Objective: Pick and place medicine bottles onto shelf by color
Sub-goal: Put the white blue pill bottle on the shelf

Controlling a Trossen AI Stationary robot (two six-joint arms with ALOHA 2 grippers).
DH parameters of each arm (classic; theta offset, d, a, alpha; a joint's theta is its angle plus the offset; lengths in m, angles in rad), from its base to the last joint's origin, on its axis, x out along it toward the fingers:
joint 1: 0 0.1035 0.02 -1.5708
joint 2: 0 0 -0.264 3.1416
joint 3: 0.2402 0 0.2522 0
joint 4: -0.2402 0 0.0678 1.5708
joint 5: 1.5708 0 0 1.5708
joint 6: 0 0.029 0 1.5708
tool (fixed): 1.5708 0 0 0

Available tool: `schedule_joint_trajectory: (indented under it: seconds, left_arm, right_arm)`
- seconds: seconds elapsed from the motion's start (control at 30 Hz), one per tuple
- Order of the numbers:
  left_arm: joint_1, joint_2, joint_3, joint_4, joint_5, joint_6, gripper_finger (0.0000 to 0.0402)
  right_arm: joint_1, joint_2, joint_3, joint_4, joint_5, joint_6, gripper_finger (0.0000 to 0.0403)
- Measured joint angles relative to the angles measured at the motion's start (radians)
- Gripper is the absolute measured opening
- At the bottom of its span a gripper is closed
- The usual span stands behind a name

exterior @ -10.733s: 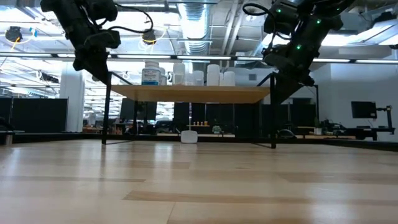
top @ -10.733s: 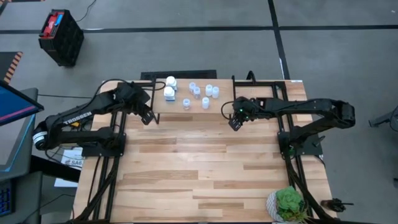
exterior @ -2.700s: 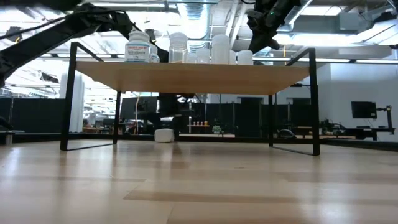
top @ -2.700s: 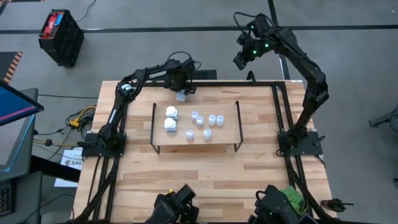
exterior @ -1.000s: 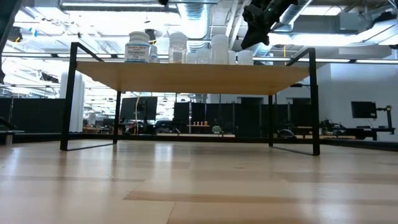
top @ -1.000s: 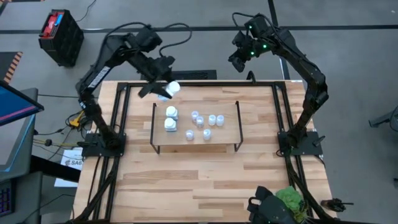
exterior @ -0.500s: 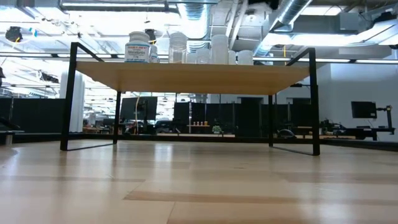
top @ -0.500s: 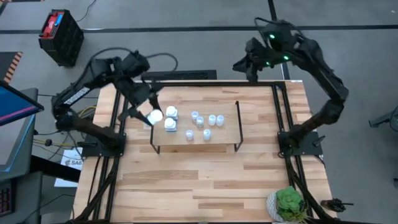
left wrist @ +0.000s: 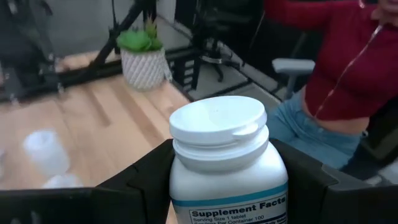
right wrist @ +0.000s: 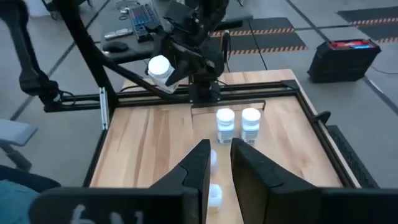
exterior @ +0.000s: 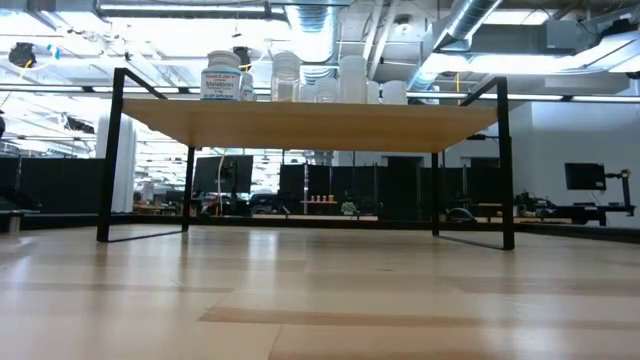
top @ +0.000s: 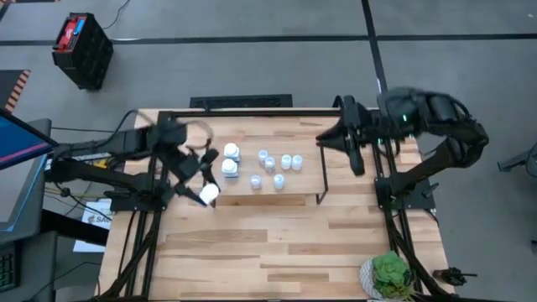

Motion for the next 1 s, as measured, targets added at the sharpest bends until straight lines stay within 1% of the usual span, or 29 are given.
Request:
schedule_joint_trajectory:
  seconds: [0.03,0.1,0.2,0.3,0.4,0.5,0.6,0.7,0.8,0.9,1.0]
  left_arm:
    - [-0.041,-0.025,-0.036,0.061,-0.036,-0.039,0.0204]
    - [-0.127,-0.072,-0.110,0.165,-0.140,-0.105,0.0204]
    - [-0.263,-0.123,-0.229,0.335,-0.369,-0.210,0.0204]
    - [-0.384,-0.136,-0.347,0.493,-0.586,-0.272,0.0204]
    - [-0.487,-0.125,-0.462,0.663,-0.743,-0.316,0.0207]
    - [-0.574,-0.097,-0.568,0.845,-0.860,-0.335,0.0208]
    - [-0.652,-0.058,-0.645,0.990,-0.971,-0.361,0.0209]
    - [-0.720,-0.014,-0.670,1.018,-1.078,-0.419,0.0209]
    - [-0.778,0.043,-0.672,1.018,-1.180,-0.474,0.0209]
    - [-0.824,0.113,-0.672,1.051,-1.263,-0.489,0.0209]
    - [-0.850,0.194,-0.672,1.115,-1.316,-0.486,0.0210]
  right_arm:
    - [0.039,0.005,0.000,0.000,0.040,0.011,0.0086]
    - [0.110,0.015,0.000,-0.004,0.113,0.031,0.0086]
    - [0.199,0.043,0.000,-0.008,0.217,0.043,0.0086]
    - [0.271,0.070,-0.001,-0.025,0.314,0.049,0.0086]
    - [0.329,0.096,-0.001,-0.072,0.437,0.103,0.0086]
    - [0.378,0.116,-0.033,-0.134,0.560,0.194,0.0086]
    - [0.429,0.118,-0.116,-0.196,0.616,0.328,0.0086]
    - [0.491,0.109,-0.218,-0.243,0.676,0.484,0.0086]
    - [0.550,0.080,-0.335,-0.237,0.737,0.626,0.0086]
    - [0.602,0.062,-0.457,-0.199,0.798,0.776,0.0086]
    - [0.634,0.059,-0.570,-0.119,0.834,0.884,0.0086]
